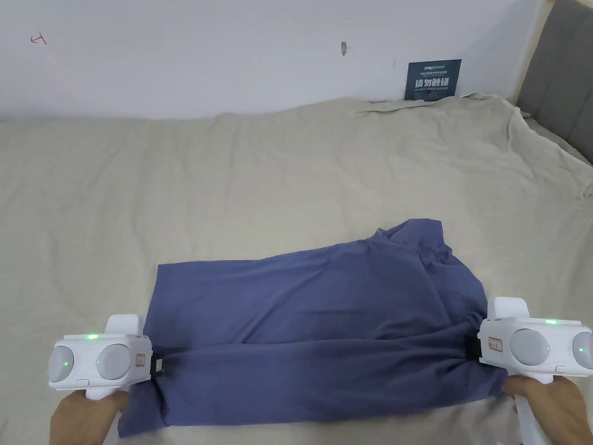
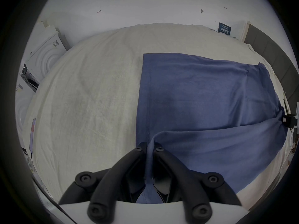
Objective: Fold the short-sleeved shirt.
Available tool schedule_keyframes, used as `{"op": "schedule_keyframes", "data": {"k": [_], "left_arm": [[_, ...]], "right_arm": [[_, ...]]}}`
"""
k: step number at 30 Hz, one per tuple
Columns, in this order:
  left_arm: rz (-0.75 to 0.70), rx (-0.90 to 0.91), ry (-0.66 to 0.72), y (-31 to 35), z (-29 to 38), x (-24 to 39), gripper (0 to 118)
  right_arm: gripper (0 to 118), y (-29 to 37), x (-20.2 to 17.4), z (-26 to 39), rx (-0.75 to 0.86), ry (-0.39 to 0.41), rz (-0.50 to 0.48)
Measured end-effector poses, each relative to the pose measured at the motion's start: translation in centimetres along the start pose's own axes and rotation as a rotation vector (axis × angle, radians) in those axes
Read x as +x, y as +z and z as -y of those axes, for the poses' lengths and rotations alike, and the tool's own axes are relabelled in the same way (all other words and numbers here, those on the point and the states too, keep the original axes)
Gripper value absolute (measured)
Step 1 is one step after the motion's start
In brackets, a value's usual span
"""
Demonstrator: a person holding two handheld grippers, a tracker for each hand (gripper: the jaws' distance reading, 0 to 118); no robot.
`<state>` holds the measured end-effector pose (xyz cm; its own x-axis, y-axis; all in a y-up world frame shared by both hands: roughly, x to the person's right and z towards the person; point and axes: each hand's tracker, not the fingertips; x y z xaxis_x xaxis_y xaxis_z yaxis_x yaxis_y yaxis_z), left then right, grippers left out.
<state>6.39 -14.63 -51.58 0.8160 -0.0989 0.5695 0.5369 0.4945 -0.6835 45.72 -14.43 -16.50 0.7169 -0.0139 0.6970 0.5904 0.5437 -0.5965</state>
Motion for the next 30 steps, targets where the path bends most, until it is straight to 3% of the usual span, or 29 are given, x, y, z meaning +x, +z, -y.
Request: {"op": "schedule_keyframes", "data": {"k": [4,6,7,13,17,20,24,26,28,30], "left_arm": [[0.013,-0.016,-0.008,1.2,-0.4,-0.1,105],[0.038,0.004,0.014,3.0,-0.5,-0.1,109],[0.055,0.042,0.024,3.9,-0.6,-0.1,116],[0.072,0.258,0.036,11.2,0.1,0.1,117],[0.082,0.374,0.05,15.2,2.1,-0.2,117],[0.084,0.47,0.086,17.3,4.2,-0.4,109],[0.02,0.568,0.084,18.9,7.2,-0.1,80],[0.003,0.588,0.078,18.9,8.6,0.0,46],[0.006,0.61,0.077,19.0,9.8,0.1,0],[0.008,0.576,0.064,18.9,10.1,0.4,0]], "right_arm": [[80,2.3,0.1,-0.7,0.035,-0.025,-0.011],[83,4.6,-0.3,-0.8,0.111,-0.029,-0.02],[88,5.9,-0.6,-0.8,0.146,-0.027,-0.028],[88,14.6,-1.5,0.3,0.36,-0.06,-0.1],[88,19.7,-2.2,2.3,0.49,-0.043,-0.092],[87,22.1,-2.5,4.0,0.559,-0.03,-0.079],[81,23.6,-3.0,6.3,0.629,0.003,-0.034],[47,23.8,-3.2,7.3,0.637,0.031,-0.019],[0,23.7,-3.4,8.2,0.665,0.058,0.012],[0,23.8,-3.6,8.8,0.672,0.092,0.033]]}}
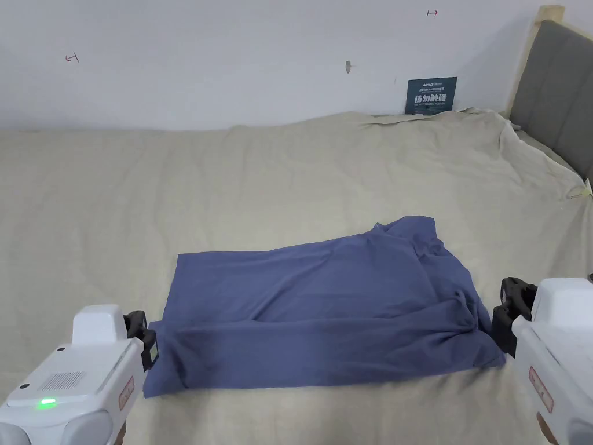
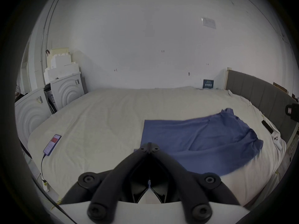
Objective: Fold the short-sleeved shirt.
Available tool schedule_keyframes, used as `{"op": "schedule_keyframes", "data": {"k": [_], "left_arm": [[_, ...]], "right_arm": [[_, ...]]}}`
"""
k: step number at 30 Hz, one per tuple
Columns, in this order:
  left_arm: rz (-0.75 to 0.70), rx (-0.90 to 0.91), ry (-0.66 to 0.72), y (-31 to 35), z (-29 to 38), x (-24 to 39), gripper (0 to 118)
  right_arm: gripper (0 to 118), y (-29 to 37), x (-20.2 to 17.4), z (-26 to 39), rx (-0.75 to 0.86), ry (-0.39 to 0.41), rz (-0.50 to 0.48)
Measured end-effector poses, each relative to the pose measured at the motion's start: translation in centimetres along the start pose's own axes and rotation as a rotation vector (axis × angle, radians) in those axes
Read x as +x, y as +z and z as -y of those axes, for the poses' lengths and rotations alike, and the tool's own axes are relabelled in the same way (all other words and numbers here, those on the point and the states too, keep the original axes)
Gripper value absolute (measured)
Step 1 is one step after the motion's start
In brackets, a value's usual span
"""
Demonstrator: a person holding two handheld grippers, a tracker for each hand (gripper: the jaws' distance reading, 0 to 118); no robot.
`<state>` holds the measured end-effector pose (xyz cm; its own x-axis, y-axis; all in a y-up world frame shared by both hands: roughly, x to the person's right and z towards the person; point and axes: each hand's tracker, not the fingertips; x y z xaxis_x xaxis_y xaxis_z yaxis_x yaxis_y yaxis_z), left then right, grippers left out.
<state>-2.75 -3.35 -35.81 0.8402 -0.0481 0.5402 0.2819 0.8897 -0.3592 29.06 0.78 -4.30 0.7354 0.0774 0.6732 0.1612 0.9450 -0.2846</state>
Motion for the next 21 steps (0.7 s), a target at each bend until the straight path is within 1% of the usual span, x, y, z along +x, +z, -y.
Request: {"op": "schedule_keyframes", "data": {"k": [1,2,4,6,9,11,12,13,14,16,17,18,21], "left_arm": [[0.026,-0.046,-0.013,-0.1,0.4,-0.1,0],[0.027,-0.05,-0.007,-0.1,0.7,-0.2,0],[0.017,-0.078,-0.016,-0.8,1.0,-0.3,0],[0.01,-0.158,-0.021,-2.1,1.1,-0.8,0],[0.05,-0.302,0.029,-5.0,1.1,-1.8,0],[0.058,-0.346,0.063,-6.9,1.2,-2.2,0],[0.066,-0.428,0.066,-8.2,1.3,-2.5,5],[0.068,-0.449,0.085,-9.1,1.6,-2.8,17],[0.067,-0.473,0.096,-9.9,1.8,-3.1,35],[0.055,-0.543,0.113,-11.1,2.2,-3.1,84],[0.051,-0.574,0.115,-11.8,2.6,-3.2,98],[0.046,-0.587,0.114,-12.2,2.8,-3.3,102],[0.028,-0.613,0.105,-13.4,3.8,-3.3,101]], "right_arm": [[0,-0.1,0.0,0.3,-0.011,0.005,-0.024],[0,-0.1,0.0,0.3,-0.02,0.0,-0.027],[0,-0.2,0.0,0.5,-0.022,0.005,-0.023],[0,-0.4,0.2,0.5,-0.027,0.007,-0.018],[0,-1.0,0.7,0.5,-0.043,-0.019,-0.026],[0,-1.4,0.9,0.6,-0.052,-0.019,-0.024],[0,-1.6,0.9,0.7,-0.057,-0.017,-0.022],[0,-1.7,1.0,0.9,-0.065,-0.014,-0.021],[0,-1.9,1.1,1.0,-0.07,-0.014,-0.021],[0,-2.3,1.2,1.3,-0.089,-0.013,-0.022],[0,-2.3,1.1,1.4,-0.094,-0.016,-0.022],[0,-2.4,1.2,1.5,-0.1,-0.019,-0.021],[0,-2.9,1.4,2.0,-0.121,-0.03,-0.018]]}}
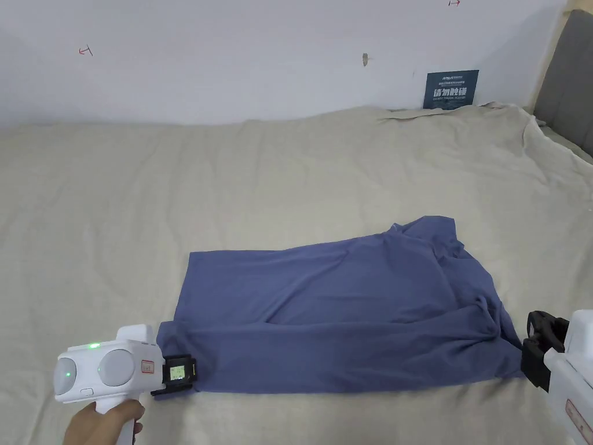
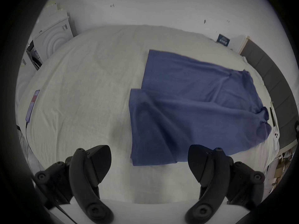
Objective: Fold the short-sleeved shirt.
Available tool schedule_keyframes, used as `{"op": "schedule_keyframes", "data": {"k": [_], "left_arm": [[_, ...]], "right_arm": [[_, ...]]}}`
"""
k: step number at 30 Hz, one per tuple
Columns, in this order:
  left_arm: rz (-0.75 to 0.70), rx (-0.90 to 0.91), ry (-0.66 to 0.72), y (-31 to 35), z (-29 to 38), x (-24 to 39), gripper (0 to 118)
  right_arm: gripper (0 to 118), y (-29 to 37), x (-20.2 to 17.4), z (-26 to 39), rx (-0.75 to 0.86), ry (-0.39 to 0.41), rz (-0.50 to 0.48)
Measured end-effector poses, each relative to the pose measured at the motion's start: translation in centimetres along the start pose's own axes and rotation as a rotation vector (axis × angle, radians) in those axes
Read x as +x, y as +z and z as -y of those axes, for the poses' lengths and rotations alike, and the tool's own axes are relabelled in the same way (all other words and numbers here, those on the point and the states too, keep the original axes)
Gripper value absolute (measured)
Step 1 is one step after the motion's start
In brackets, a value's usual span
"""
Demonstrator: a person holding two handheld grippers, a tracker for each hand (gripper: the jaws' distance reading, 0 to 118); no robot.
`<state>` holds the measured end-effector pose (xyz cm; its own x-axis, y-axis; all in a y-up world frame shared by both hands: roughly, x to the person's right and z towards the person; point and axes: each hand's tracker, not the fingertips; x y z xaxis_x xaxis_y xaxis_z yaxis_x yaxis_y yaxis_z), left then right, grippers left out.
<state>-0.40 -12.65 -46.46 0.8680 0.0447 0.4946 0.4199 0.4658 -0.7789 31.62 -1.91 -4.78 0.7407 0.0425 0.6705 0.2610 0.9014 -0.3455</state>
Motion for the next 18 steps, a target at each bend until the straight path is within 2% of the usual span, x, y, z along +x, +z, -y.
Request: {"op": "schedule_keyframes", "data": {"k": [1,3,5,7,8,11,12,13,14,15,17,18], "left_arm": [[-0.009,-0.011,0.007,-0.5,0.0,-0.2,95],[-0.012,-0.027,0.01,-1.3,0.1,-0.1,76],[-0.006,-0.062,0.017,-2.0,0.3,-0.1,39],[0.062,-0.05,0.067,-1.6,0.6,0.1,18],[0.078,-0.043,0.074,-1.5,0.6,0.2,12],[0.083,-0.055,0.056,-1.6,0.3,0.3,6],[0.083,-0.045,0.044,-1.3,0.2,0.3,6],[0.088,-0.024,0.035,-0.8,0.1,0.3,5],[0.093,-0.008,0.036,-0.3,0.0,0.4,5],[0.103,0.0,0.044,0.1,-0.2,0.3,5],[0.121,0.017,0.046,0.9,-0.4,0.1,5],[0.122,0.023,0.041,1.8,-0.4,0.7,5]], "right_arm": [[0,-0.2,0.1,0.1,-0.006,-0.003,-0.002],[0,-0.4,0.1,0.2,-0.018,-0.003,-0.002],[0,-0.6,0.2,0.4,-0.031,-0.007,-0.004],[0,-0.8,0.5,0.6,-0.049,-0.018,-0.005],[0,-0.9,0.6,0.7,-0.055,-0.024,-0.005],[1,-2.0,1.7,1.3,-0.092,-0.09,-0.024],[8,-2.6,2.1,1.6,-0.103,-0.113,-0.03],[29,-3.4,2.5,1.9,-0.125,-0.123,-0.025],[29,-4.3,2.9,2.2,-0.163,-0.135,-0.019],[36,-5.6,3.3,2.6,-0.209,-0.137,-0.017],[79,-8.3,4.1,3.8,-0.314,-0.159,-0.012],[93,-9.4,4.5,4.3,-0.354,-0.159,-0.005]]}}
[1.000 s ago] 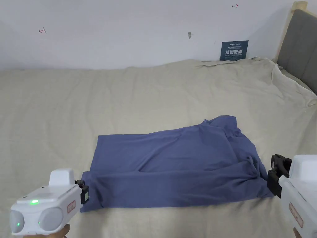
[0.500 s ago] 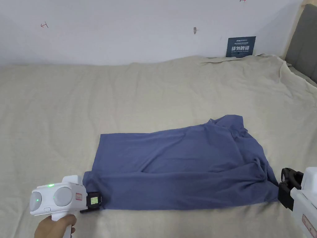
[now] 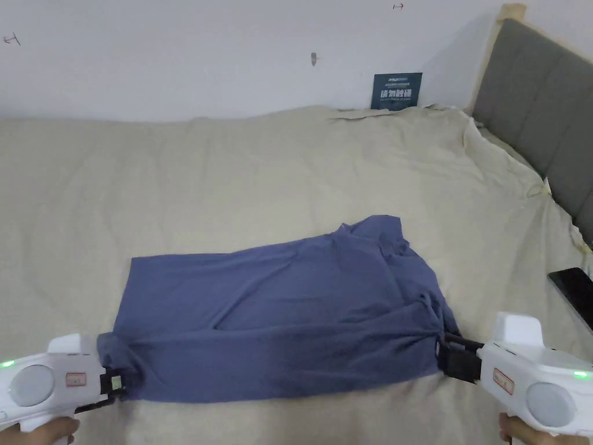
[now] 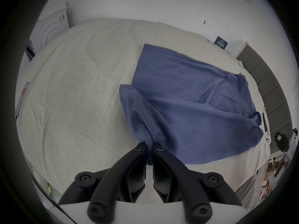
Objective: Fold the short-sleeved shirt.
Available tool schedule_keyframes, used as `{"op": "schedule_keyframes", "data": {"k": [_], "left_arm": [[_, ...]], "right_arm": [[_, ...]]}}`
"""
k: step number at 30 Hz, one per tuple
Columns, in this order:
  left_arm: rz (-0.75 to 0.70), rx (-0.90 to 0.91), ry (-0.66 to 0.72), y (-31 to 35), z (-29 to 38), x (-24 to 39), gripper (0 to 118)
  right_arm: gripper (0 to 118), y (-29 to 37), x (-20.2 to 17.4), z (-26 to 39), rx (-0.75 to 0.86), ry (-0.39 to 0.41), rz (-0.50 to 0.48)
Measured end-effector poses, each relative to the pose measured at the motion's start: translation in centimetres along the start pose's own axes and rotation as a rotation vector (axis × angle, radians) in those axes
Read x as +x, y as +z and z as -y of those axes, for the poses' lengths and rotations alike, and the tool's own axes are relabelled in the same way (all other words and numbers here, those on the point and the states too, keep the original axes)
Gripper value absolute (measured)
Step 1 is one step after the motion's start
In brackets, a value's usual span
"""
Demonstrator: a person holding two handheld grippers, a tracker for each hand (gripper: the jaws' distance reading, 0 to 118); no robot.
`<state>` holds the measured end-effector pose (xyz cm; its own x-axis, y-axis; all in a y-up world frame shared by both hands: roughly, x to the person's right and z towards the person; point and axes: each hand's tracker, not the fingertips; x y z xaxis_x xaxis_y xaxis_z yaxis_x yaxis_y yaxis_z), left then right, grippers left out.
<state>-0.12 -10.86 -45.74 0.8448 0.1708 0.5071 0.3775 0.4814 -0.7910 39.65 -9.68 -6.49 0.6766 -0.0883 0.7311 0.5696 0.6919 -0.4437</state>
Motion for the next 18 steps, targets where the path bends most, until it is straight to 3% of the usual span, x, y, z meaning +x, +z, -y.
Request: {"op": "schedule_keyframes", "data": {"k": [5,9,14,15,16,18], "left_arm": [[0.023,0.021,-0.008,1.7,-0.1,0.5,5],[0.037,0.026,0.004,2.0,-0.2,0.6,5],[0.036,0.018,0.019,1.9,0.1,0.6,5],[0.036,0.015,0.022,1.9,0.1,0.6,5],[0.034,0.013,0.024,1.8,0.1,0.4,5],[0.033,0.015,0.025,1.9,0.5,0.3,5]], "right_arm": [[96,-5.5,1.3,0.1,-0.101,-0.019,0.052],[93,-7.7,1.3,-0.4,-0.144,-0.066,0.018],[43,-9.4,0.6,0.2,-0.213,-0.055,-0.01],[30,-9.1,0.5,0.3,-0.199,-0.035,-0.002],[10,-8.5,0.5,0.4,-0.177,-0.006,0.013],[10,-6.9,0.4,0.7,-0.147,-0.037,-0.026]]}}
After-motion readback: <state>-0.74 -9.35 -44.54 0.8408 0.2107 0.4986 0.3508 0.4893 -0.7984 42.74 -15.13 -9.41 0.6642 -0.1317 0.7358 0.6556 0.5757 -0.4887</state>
